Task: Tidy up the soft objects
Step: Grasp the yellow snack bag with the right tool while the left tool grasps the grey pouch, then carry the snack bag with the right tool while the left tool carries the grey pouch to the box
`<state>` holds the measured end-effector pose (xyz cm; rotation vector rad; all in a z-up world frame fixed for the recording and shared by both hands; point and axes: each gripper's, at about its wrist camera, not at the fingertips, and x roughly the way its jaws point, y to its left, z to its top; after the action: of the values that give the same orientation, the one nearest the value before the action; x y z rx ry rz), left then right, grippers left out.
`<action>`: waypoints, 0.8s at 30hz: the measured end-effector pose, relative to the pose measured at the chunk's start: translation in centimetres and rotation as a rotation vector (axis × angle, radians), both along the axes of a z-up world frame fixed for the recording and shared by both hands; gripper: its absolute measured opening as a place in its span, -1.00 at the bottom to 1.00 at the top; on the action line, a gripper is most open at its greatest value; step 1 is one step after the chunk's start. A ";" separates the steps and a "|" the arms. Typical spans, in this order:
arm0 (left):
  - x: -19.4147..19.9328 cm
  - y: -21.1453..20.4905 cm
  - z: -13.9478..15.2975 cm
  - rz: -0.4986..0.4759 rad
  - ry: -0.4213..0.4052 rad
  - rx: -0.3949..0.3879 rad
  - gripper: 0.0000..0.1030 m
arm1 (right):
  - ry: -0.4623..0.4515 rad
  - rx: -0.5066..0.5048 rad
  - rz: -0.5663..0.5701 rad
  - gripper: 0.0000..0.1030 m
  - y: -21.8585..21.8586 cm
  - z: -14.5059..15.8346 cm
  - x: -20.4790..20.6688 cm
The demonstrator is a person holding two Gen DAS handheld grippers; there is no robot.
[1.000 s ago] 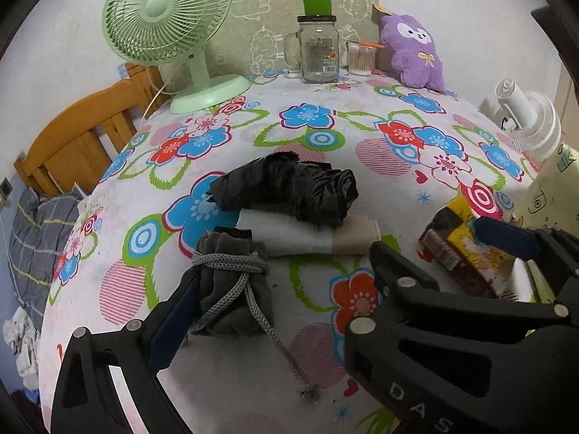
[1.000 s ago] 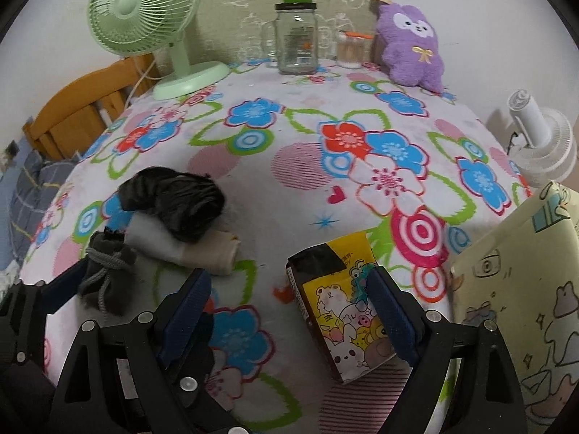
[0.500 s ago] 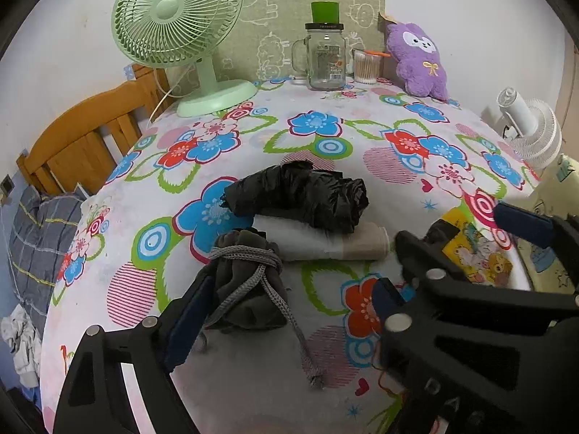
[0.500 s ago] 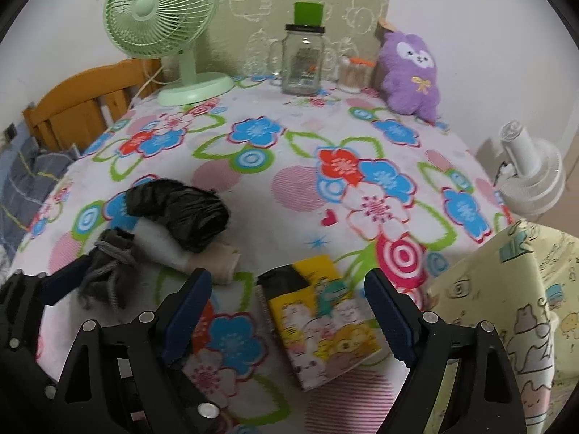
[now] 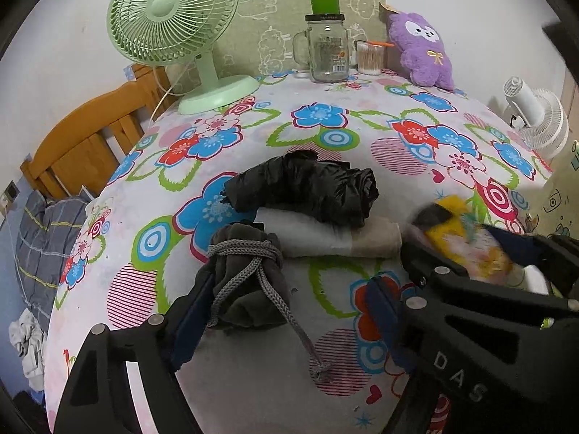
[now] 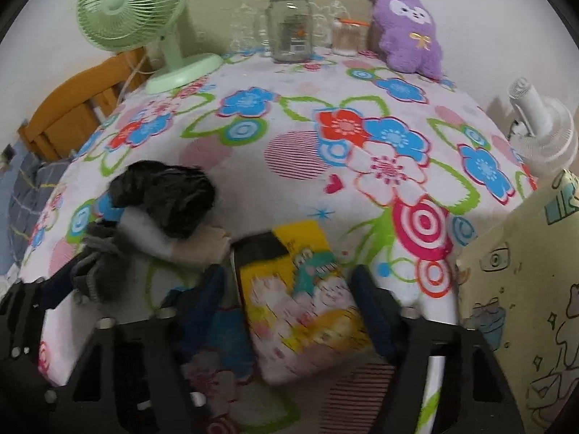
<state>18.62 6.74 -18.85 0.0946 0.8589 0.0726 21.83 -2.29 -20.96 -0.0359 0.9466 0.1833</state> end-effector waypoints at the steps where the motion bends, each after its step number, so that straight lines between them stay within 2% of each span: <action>1: -0.1 0.1 0.0 0.005 -0.004 0.000 0.46 | 0.003 0.012 0.019 -0.04 0.3 0.1 -0.1; 3: -0.3 0.3 0.1 0.017 -0.010 0.013 0.31 | 0.006 0.028 0.021 -0.05 0.6 0.1 -0.2; 5: -0.6 0.5 0.2 0.040 -0.019 0.035 -0.09 | 0.007 0.038 0.032 -0.06 0.7 0.0 -0.3; 8: -0.9 0.8 0.3 0.050 -0.027 0.046 -0.30 | 0.011 0.049 0.041 -0.08 0.9 0.1 -0.5; 12: -1.3 0.6 0.4 0.036 -0.031 0.045 -0.40 | 0.020 0.057 0.046 -0.08 1.0 0.3 -0.9; 20: -2.5 0.1 1.0 0.011 -0.025 -0.042 -0.50 | 0.005 0.055 0.044 -0.08 0.5 1.1 -2.2; 24: -3.2 -0.4 1.3 0.002 -0.033 -0.060 -0.54 | -0.005 0.053 0.038 -0.08 0.0 1.5 -3.0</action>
<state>15.45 6.30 -17.54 0.0358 0.8280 0.0502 18.84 -2.33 -19.43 -0.0057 0.9366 0.2432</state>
